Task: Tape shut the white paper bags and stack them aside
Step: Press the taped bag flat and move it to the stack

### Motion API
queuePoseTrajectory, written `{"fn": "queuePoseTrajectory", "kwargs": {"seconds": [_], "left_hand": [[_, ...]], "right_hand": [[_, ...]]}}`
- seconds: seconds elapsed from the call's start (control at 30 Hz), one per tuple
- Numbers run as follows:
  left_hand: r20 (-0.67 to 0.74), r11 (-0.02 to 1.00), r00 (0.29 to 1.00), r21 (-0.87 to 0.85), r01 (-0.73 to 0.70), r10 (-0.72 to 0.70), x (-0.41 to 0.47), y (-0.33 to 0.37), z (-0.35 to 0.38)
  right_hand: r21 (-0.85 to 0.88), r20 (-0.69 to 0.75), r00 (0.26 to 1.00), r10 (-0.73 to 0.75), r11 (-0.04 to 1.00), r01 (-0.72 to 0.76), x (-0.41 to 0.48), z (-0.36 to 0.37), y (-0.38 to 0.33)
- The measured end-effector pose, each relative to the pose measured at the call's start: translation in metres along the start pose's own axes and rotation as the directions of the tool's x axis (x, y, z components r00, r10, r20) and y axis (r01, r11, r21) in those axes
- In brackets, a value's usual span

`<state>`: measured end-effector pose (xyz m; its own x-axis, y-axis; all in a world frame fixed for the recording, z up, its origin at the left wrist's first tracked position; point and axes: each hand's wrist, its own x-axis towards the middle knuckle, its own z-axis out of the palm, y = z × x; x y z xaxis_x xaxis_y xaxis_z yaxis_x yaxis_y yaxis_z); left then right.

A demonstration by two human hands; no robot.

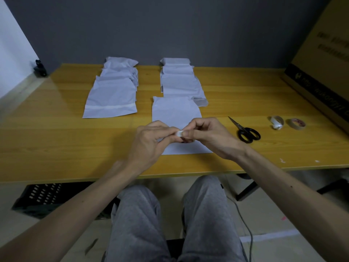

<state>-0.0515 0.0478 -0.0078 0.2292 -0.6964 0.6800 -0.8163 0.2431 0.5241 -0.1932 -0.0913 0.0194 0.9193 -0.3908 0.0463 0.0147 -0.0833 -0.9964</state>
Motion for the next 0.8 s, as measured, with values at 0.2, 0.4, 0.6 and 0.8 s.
{"fn": "queuePoseTrajectory", "kwargs": {"seconds": [0.2,0.4,0.6,0.8], "left_hand": [[-0.066,0.995,0.993,-0.022,0.093,-0.094,0.0,-0.002,-0.001],[-0.01,0.955,0.969,-0.174,0.24,-0.245,-0.002,0.001,0.004],[-0.021,0.984,0.985,0.038,0.172,-0.171,-0.001,0.002,0.008],[0.003,0.962,0.997,0.263,0.068,-0.071,0.002,0.008,0.009]], "right_hand": [[-0.104,0.022,1.0,0.0,0.995,0.002,-0.002,-0.009,0.001],[-0.189,-0.055,0.998,-0.012,0.982,0.001,-0.003,-0.006,0.002],[-0.199,-0.092,0.995,-0.028,0.98,0.009,-0.002,-0.002,0.0],[-0.217,-0.108,0.992,-0.061,0.976,0.036,-0.002,0.001,-0.002]]}}
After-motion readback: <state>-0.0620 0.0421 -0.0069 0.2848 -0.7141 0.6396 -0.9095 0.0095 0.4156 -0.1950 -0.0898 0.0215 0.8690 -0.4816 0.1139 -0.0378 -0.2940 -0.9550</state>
